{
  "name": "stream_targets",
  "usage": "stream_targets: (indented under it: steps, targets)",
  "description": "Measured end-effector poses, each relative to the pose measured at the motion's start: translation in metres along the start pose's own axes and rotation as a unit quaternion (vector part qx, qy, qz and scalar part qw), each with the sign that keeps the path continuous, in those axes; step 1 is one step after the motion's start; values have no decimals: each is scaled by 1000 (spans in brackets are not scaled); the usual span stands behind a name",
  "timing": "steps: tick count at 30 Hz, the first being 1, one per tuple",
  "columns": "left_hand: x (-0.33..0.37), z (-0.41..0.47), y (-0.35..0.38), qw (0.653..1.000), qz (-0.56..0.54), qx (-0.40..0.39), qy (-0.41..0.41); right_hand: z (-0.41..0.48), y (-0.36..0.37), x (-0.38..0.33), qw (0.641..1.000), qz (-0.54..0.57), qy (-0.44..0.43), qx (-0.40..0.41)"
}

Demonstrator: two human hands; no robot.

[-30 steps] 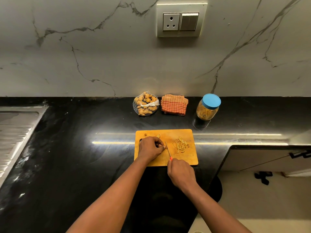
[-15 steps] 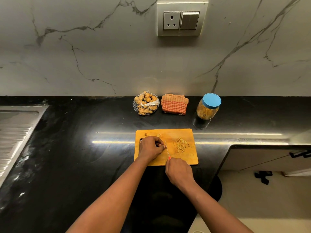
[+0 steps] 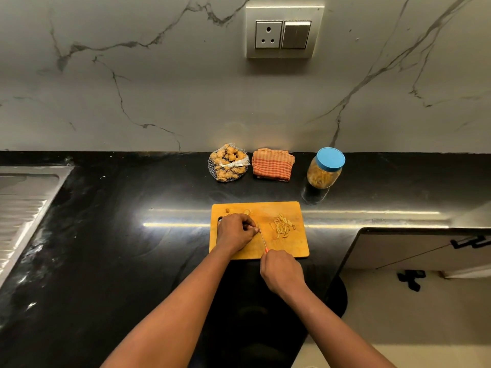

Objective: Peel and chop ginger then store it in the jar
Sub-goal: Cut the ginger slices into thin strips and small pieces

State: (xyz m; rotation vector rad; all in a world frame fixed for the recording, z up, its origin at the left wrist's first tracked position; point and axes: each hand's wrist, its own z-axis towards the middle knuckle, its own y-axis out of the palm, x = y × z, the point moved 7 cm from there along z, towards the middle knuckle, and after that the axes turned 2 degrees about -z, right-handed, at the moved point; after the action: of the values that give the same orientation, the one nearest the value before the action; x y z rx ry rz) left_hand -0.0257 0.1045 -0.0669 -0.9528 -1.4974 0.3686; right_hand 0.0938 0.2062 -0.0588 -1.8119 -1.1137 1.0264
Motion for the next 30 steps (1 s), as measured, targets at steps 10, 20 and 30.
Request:
stream_targets:
  steps: [10,20,30]
  targets:
    - [-1,-1,-2,1000,-17,-16,10,-3,0,-1,999,16,-11,35]
    - [-4,-1,-2,999,-23,-23,14,-1,4,5,999,21,-7,47]
    - [-2,-6,-2,998,-14,-42,37,-4,-2,34,997,31,47,59]
